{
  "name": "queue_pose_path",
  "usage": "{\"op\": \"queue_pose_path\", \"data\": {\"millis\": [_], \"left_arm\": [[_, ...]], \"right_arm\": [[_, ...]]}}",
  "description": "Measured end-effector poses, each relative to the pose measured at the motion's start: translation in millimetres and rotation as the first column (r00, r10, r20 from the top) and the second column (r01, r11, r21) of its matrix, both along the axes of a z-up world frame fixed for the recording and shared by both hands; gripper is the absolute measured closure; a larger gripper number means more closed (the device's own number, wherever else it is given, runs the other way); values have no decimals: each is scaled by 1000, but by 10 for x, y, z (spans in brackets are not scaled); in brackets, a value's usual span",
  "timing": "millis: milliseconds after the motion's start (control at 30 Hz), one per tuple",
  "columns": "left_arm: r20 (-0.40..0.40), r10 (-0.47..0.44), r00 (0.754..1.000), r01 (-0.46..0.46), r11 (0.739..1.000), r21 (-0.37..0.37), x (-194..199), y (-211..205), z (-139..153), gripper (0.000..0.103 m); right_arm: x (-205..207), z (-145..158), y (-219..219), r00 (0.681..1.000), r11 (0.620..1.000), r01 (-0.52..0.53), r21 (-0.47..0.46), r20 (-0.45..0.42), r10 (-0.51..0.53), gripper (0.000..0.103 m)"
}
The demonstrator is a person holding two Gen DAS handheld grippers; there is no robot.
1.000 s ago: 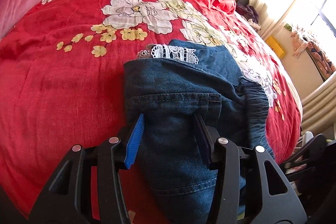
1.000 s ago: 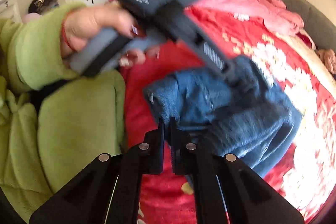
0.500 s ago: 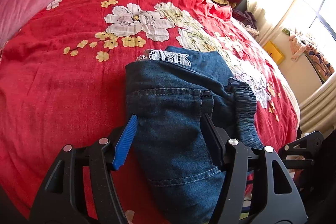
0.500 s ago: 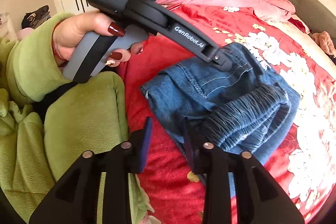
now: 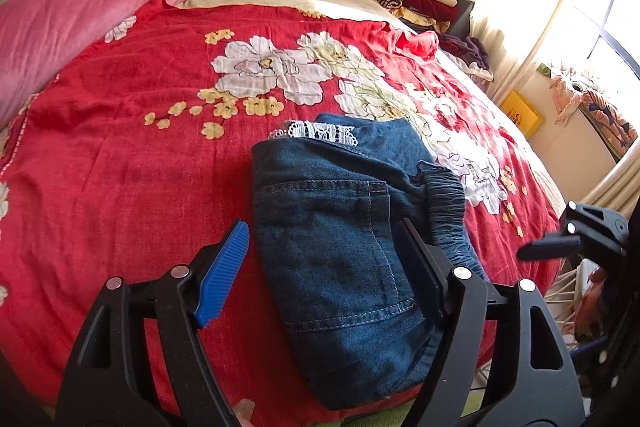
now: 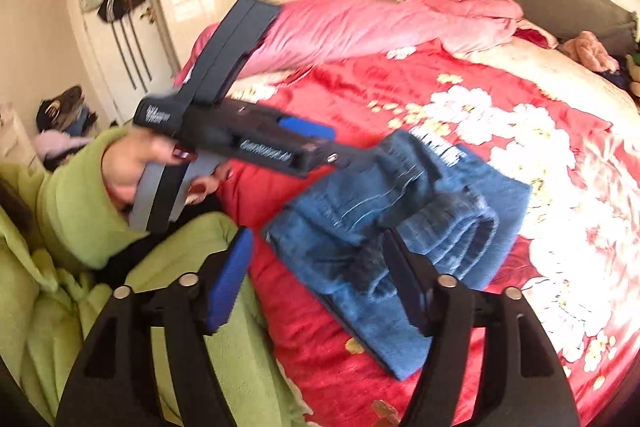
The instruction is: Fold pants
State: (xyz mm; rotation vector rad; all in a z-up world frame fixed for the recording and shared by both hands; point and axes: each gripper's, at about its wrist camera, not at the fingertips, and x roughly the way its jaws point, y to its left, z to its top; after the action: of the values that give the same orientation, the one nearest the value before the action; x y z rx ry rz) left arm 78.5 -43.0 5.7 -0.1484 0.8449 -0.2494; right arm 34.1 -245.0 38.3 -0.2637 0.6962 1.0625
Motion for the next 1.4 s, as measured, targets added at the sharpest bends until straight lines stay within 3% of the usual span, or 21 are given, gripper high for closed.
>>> {"op": "queue_pose_path", "data": {"millis": [267, 300, 333, 367, 733, 1067, 1167, 1233, 1400], "left_arm": [[50, 17, 999, -18, 1000, 19, -128, 3, 148, 12], [52, 17, 999, -18, 1000, 17, -139, 6, 159, 11], [53, 18, 998, -19, 1000, 14, -149, 10, 168, 11], [56, 19, 998, -20, 1000, 12, -159, 14, 180, 10], [63, 35, 997, -37, 999, 34, -179, 8, 160, 10], [-6, 65, 998, -65, 998, 14, -64, 31, -94, 10], [-35, 72, 997, -72, 997, 11, 1, 24, -206, 10], [-52, 72, 996, -71, 997, 5, 36, 17, -264, 10], [-85, 67, 994, -66, 998, 6, 155, -16, -395, 10]], "right_arm": [[96, 185, -201, 992, 991, 120, 55, 35, -122, 26], [106, 204, -235, 990, 989, 137, 62, 38, -139, 24], [125, 223, -271, 986, 985, 160, 70, 43, -163, 13], [145, 245, -317, 981, 979, 184, 86, 45, -188, 11], [382, 176, -559, 934, 931, 354, 93, 15, -356, 10], [642, -174, -618, 876, 881, 474, -12, -94, -473, 11], [731, -346, -610, 859, 871, 488, -56, -147, -490, 11], [787, -454, -593, 851, 870, 486, -82, -181, -492, 22], [922, -656, -516, 841, 878, 465, -116, -251, -479, 31]]}}
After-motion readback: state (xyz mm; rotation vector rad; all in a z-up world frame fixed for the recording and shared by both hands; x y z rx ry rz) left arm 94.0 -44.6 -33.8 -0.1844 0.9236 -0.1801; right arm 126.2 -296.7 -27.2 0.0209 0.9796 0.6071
